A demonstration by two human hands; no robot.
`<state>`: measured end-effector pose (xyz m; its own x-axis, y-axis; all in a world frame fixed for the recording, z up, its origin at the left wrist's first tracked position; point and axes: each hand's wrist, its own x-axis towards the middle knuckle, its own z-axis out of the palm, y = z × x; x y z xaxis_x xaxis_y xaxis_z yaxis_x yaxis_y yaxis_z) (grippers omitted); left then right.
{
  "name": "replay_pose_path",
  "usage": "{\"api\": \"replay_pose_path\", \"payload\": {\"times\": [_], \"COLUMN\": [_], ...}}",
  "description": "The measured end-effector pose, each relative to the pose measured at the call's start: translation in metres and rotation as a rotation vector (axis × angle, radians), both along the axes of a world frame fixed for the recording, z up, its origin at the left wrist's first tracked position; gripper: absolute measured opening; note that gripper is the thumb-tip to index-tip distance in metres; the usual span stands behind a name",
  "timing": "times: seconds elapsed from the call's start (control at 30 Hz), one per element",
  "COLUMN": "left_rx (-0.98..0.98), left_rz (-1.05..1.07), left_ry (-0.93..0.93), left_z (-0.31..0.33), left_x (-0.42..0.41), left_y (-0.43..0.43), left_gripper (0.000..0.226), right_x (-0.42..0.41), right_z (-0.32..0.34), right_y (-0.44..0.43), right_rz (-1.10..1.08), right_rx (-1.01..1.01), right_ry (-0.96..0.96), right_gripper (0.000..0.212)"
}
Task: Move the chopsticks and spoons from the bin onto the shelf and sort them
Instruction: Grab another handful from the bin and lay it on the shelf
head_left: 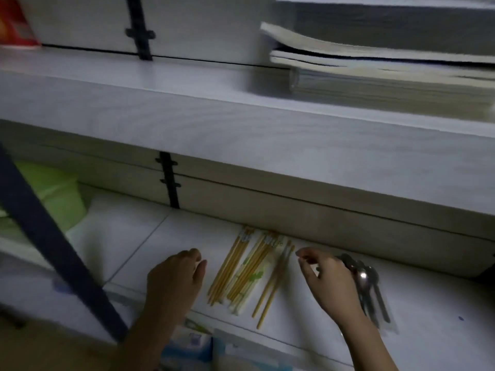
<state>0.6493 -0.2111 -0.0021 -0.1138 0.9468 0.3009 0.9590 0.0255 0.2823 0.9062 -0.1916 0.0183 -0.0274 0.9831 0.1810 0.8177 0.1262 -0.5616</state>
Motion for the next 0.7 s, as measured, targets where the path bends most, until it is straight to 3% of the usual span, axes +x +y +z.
{"api": "replay_pose_path", "payload": {"times": [0.13,0.3,0.47,0.7], "left_rx": [0.048,0.009,-0.072,-0.172], "left_rz": [0.099,0.432,0.657,0.703], "left_ry": [0.024,0.021,0.073,0.118], "left_z": [0.024,0.041,0.042,0.037], "left_x": [-0.057,-0.129,-0.200,-0.302], "left_y": [-0.040,-0.107,-0.161,-0.209], "left_gripper": [0.025,0.013,0.023,0.025], "right_x": [-0.062,-0.143,-0.233,-0.364], "right_z": [0.016,0.025,0.024,0.017], "right_y": [-0.002,-0.011,-0.034,-0.071], "right_rz": [0.228,0.493,0.686,0.842], "right_rx": [0.016,0.063,0.061,-0.009], "right_ry": [-0.042,-0.068,-0.093,-0.123], "right_gripper": [0.017,0.020,0.021,0.023]}}
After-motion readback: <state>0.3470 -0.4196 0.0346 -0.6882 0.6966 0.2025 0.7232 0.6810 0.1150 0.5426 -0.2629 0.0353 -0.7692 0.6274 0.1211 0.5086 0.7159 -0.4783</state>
